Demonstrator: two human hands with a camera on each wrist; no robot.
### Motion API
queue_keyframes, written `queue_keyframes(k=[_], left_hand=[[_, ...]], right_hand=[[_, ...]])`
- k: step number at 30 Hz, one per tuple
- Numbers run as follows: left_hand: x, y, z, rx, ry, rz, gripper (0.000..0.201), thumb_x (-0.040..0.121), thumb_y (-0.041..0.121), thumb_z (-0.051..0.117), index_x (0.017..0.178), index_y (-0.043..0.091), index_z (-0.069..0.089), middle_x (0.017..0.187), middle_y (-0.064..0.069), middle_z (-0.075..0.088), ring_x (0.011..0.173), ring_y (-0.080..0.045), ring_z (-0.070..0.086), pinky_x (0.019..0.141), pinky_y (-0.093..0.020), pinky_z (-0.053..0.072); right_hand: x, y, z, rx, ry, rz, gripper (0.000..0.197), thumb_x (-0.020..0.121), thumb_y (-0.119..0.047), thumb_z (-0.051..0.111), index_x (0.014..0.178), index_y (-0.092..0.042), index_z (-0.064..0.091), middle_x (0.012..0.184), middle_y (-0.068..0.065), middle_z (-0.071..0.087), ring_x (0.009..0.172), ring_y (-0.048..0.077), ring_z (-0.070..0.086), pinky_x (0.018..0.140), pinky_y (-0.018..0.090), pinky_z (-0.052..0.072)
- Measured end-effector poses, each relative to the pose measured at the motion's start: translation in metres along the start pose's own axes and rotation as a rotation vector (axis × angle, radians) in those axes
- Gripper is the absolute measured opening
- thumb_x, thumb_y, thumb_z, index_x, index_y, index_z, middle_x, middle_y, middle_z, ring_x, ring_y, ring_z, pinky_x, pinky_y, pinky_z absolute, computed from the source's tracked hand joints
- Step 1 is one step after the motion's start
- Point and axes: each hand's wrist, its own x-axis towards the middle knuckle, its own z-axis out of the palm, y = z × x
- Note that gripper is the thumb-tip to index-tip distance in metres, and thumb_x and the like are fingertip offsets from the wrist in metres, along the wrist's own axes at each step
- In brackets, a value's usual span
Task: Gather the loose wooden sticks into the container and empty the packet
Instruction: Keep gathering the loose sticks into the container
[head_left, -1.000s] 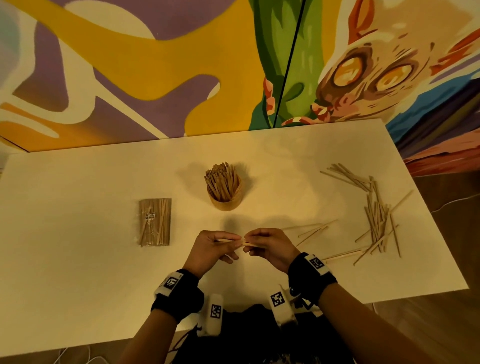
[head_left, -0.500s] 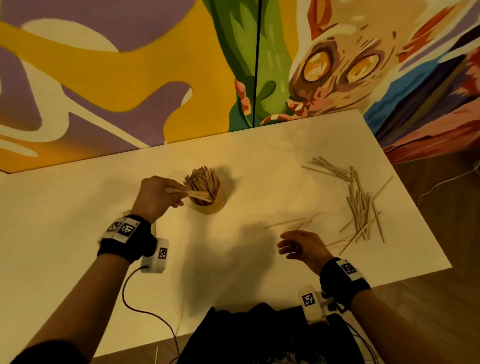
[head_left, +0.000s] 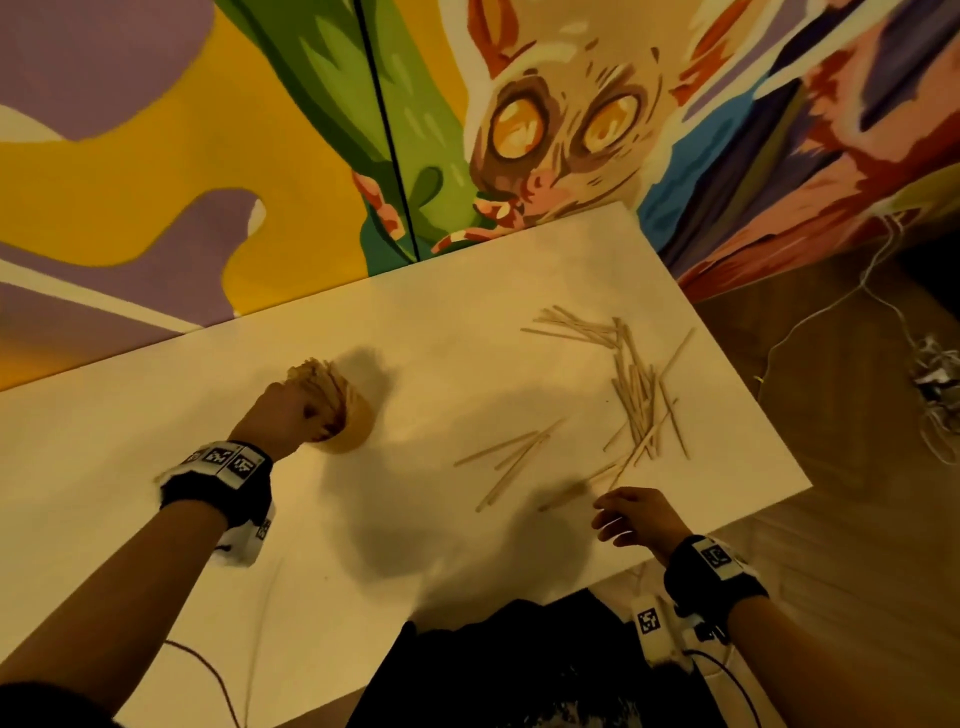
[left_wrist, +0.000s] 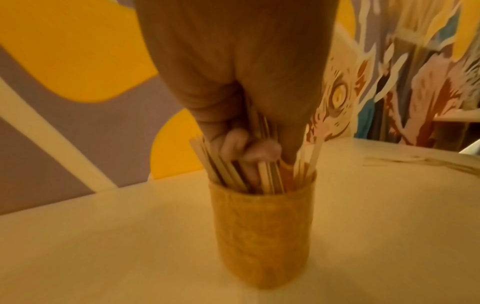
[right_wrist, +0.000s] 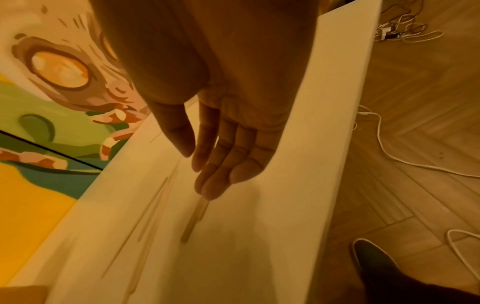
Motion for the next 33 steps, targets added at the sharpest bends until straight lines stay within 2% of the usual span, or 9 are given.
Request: queue_keyframes(k=[3, 6, 9, 14, 18, 23, 26, 29, 33], left_hand=[[0.006, -0.010, 0.015, 0.007, 0.066, 0.049, 0.023, 0.087, 0.013, 0.066, 0.065, 0.011, 0.070, 0.065, -0.014, 0.064, 0.062, -0.026, 0.056, 0.061, -0.032, 0.038], [0.005, -0.013, 0.023, 0.044, 0.044, 0.033, 0.016, 0.091, 0.023, 0.062, 0.081, 0.018, 0.074, 0.079, -0.012, 0.070, 0.073, -0.029, 0.062, 0.062, -0.033, 0.041], [0.000, -0.001, 0.017, 0.115, 0.149, -0.022, 0.014, 0.091, 0.034, 0.061, 0.086, 0.028, 0.072, 0.088, -0.008, 0.071, 0.075, -0.030, 0.062, 0.063, -0.034, 0.046], [-0.017, 0.025, -0.004, 0.184, 0.442, -0.107, 0.041, 0.089, 0.045, 0.045, 0.089, 0.010, 0.068, 0.091, -0.020, 0.066, 0.076, -0.046, 0.062, 0.061, -0.043, 0.046], [-0.028, 0.057, -0.008, 0.083, 0.568, -0.041, 0.041, 0.088, 0.037, 0.043, 0.085, 0.005, 0.069, 0.082, -0.022, 0.066, 0.071, -0.044, 0.061, 0.058, -0.042, 0.045], [-0.027, 0.136, 0.060, -0.013, 0.205, 0.180, 0.038, 0.089, 0.042, 0.044, 0.093, 0.015, 0.071, 0.090, -0.006, 0.070, 0.076, -0.029, 0.066, 0.064, -0.035, 0.049], [-0.023, 0.178, 0.122, -0.020, -0.038, 0.136, 0.049, 0.084, 0.054, 0.042, 0.117, 0.024, 0.062, 0.114, 0.002, 0.059, 0.102, -0.021, 0.058, 0.076, -0.033, 0.051], [-0.021, 0.216, 0.159, -0.030, -0.249, 0.028, 0.052, 0.088, 0.040, 0.060, 0.136, 0.022, 0.046, 0.137, 0.001, 0.035, 0.120, -0.024, 0.039, 0.090, -0.037, 0.045], [-0.029, 0.245, 0.191, -0.062, -0.198, -0.049, 0.050, 0.085, 0.016, 0.060, 0.133, 0.020, 0.045, 0.136, -0.002, 0.036, 0.117, -0.026, 0.039, 0.083, -0.037, 0.047]], right_hand=[[0.004, 0.001, -0.017, -0.026, -0.001, 0.011, 0.016, 0.095, -0.008, 0.056, 0.093, 0.003, 0.067, 0.074, 0.016, 0.072, 0.060, 0.025, 0.066, 0.054, 0.029, 0.050], [0.011, 0.000, -0.033, -0.039, -0.003, 0.009, 0.016, 0.096, -0.009, 0.055, 0.093, 0.002, 0.067, 0.074, 0.015, 0.071, 0.058, 0.023, 0.065, 0.053, 0.027, 0.050], [0.022, -0.002, -0.053, -0.054, 0.012, 0.000, 0.016, 0.096, -0.009, 0.055, 0.094, 0.002, 0.067, 0.075, 0.015, 0.071, 0.057, 0.022, 0.065, 0.053, 0.027, 0.049], [0.042, -0.007, -0.082, -0.134, 0.028, 0.001, 0.017, 0.096, -0.008, 0.053, 0.091, 0.000, 0.067, 0.074, 0.014, 0.070, 0.055, 0.020, 0.063, 0.051, 0.026, 0.046], [0.059, -0.010, -0.103, -0.296, 0.015, 0.016, 0.016, 0.093, -0.010, 0.058, 0.085, -0.003, 0.071, 0.066, 0.008, 0.072, 0.052, 0.015, 0.064, 0.050, 0.026, 0.046], [0.065, -0.009, -0.114, -0.365, -0.114, 0.043, 0.020, 0.090, -0.012, 0.065, 0.088, 0.006, 0.073, 0.070, 0.012, 0.074, 0.056, 0.018, 0.068, 0.057, 0.028, 0.056], [0.066, -0.010, -0.104, -0.317, -0.228, 0.053, 0.014, 0.090, -0.005, 0.062, 0.092, 0.006, 0.070, 0.071, 0.014, 0.073, 0.058, 0.021, 0.069, 0.072, 0.038, 0.061], [0.066, -0.019, -0.086, -0.353, -0.311, -0.005, 0.014, 0.090, 0.000, 0.057, 0.097, 0.003, 0.069, 0.072, 0.013, 0.072, 0.061, 0.021, 0.069, 0.076, 0.040, 0.061], [0.060, -0.034, -0.067, -0.473, -0.390, -0.104, 0.031, 0.090, 0.003, 0.045, 0.100, -0.008, 0.071, 0.071, 0.004, 0.070, 0.054, 0.008, 0.066, 0.057, 0.021, 0.055]])
